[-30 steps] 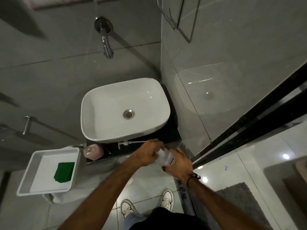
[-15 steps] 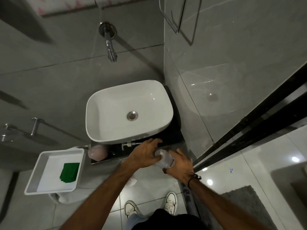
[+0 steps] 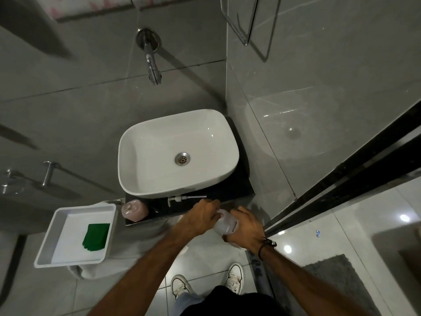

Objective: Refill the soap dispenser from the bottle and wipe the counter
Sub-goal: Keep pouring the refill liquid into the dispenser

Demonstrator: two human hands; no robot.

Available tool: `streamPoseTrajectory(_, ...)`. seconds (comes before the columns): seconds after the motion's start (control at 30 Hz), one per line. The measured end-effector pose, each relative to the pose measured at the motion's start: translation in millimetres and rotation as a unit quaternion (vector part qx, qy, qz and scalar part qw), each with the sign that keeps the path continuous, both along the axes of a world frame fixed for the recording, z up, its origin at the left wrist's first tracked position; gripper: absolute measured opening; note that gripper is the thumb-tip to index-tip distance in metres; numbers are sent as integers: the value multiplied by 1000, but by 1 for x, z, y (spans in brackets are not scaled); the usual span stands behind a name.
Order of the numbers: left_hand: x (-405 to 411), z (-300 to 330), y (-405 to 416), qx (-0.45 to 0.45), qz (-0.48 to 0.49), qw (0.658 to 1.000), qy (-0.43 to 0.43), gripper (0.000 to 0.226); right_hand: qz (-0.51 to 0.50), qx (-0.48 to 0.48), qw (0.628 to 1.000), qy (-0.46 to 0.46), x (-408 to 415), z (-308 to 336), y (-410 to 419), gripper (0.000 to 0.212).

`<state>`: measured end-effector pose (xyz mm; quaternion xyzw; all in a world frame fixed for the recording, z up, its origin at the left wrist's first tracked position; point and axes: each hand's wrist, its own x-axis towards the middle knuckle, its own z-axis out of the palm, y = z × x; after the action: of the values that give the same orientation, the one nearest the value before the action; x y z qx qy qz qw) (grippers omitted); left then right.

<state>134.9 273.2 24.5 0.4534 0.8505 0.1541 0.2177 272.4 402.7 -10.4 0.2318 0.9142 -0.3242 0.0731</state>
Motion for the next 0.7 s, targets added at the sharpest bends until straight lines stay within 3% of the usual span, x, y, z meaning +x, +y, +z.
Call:
streamPoseTrajectory(0.17, 0, -7, -11, 71, 18, 997, -23, 29, -14, -50, 999, -15, -3, -2, 5, 84)
streamPoseTrajectory(0.23, -1, -12, -19, 99, 69, 992, -43, 40, -107, -85, 990, 34, -2, -1, 4, 84)
streamPoseTrajectory(0.3, -9, -24, -34, 91, 131, 987, -3, 44, -219, -103, 965, 106, -5, 3, 3, 83)
streamPoseTrajectory(0.37, -21, -47, -50, 28, 151, 984, 91, 36, -293, -109, 934, 172, -13, 8, 4, 84)
streamPoseTrajectory(0.47, -35, -75, -63, -115, 110, 976, 146, 69, -340, -85, 906, 237, -32, 8, 10, 83)
streamPoseTrajectory(0.57, -39, -90, -67, -148, 75, 967, 194, 81, -350, -47, 898, 263, -48, -1, 16, 84)
streamPoseTrajectory(0.7, -38, -87, -65, -169, 90, 959, 209, 80, -354, -29, 903, 243, -59, -18, 21, 85)
